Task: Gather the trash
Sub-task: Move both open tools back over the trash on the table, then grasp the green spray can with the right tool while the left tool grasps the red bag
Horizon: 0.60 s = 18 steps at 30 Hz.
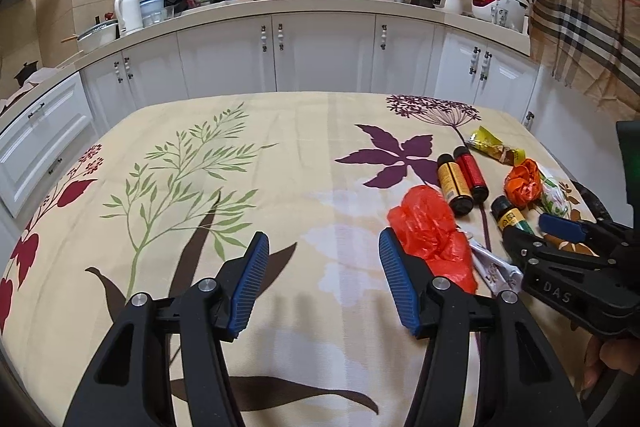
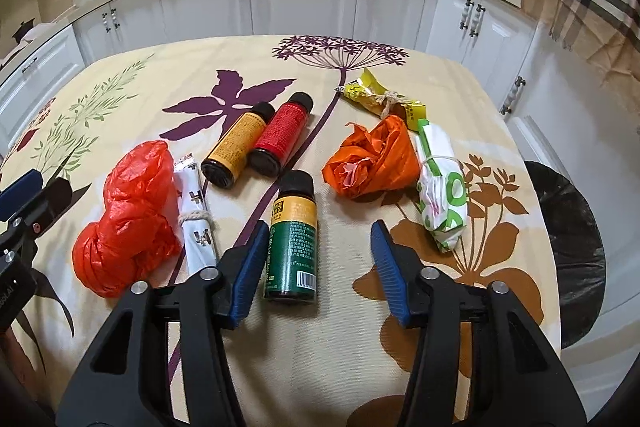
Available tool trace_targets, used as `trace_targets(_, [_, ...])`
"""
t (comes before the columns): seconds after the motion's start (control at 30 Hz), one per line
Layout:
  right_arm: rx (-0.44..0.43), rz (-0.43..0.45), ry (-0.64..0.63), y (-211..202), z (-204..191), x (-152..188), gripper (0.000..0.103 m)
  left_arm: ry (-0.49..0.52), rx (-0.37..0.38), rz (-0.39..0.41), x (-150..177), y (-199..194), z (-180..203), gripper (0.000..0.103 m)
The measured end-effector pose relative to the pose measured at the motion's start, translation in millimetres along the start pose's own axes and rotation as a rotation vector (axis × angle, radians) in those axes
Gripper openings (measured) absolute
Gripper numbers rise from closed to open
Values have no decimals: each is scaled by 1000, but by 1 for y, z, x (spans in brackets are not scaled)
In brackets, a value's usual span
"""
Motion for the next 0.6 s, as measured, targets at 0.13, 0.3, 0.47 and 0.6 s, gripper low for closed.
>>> trace_targets(0.13, [-25, -17, -14, 3, -3, 2, 23, 17, 7, 4, 1, -2, 7, 59])
trace_targets(0.3, [-25, 18, -25, -7, -3, 1, 23, 33, 25, 12, 1, -8, 18, 63])
trace_targets(0.47, [-23, 53, -24, -22, 3, 2, 23, 44, 53, 20, -1, -13, 32, 70])
trace_targets(0.6, [-21, 83, -16, -36, 10, 2, 23, 75, 68, 18, 1, -12, 47, 72])
Point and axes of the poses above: each gripper's, at about its wrist camera, not at the fingertips, and y roughly the way its jaws point, z to its right, x to its underside, the point moved 7 cm from there along y, roughly the way its jaws point, and after that the axes turned 15 degrees about -x, right-handed, at the moved point
